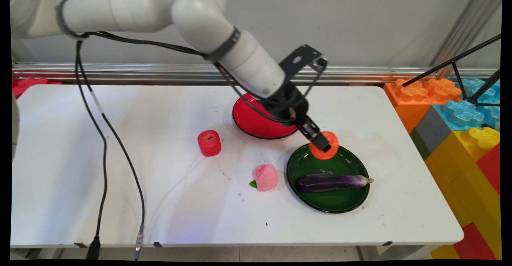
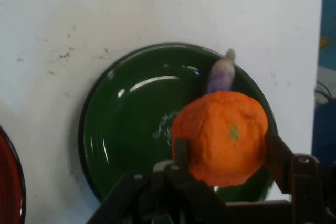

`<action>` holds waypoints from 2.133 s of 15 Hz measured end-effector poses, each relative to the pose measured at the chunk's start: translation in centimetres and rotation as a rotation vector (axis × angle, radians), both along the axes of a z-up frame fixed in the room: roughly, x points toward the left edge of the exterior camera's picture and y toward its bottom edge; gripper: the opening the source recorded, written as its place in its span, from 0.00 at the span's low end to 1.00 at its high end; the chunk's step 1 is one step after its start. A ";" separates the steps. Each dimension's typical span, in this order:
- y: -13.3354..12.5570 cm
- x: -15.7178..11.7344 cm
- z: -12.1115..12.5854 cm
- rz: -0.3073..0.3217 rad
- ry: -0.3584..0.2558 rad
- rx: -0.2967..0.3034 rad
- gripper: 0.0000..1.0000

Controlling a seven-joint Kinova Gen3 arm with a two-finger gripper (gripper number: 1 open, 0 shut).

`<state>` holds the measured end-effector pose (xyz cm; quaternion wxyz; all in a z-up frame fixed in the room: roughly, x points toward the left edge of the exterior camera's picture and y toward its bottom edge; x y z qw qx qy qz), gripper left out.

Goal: Place the picked object on the table

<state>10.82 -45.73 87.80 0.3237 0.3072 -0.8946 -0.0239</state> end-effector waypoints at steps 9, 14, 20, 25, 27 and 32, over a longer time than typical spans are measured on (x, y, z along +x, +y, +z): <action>3.1 8.2 1.3 -0.110 -0.034 -0.020 0.00; 4.3 12.4 0.6 -0.165 -0.051 -0.034 0.00; 5.8 16.7 -0.8 -0.214 -0.068 -0.029 0.00; 6.7 19.5 -1.7 -0.235 -0.080 -0.015 0.00; 7.0 20.5 -2.2 -0.239 -0.084 -0.008 0.00; 7.5 22.1 -4.1 -0.244 -0.089 0.004 0.00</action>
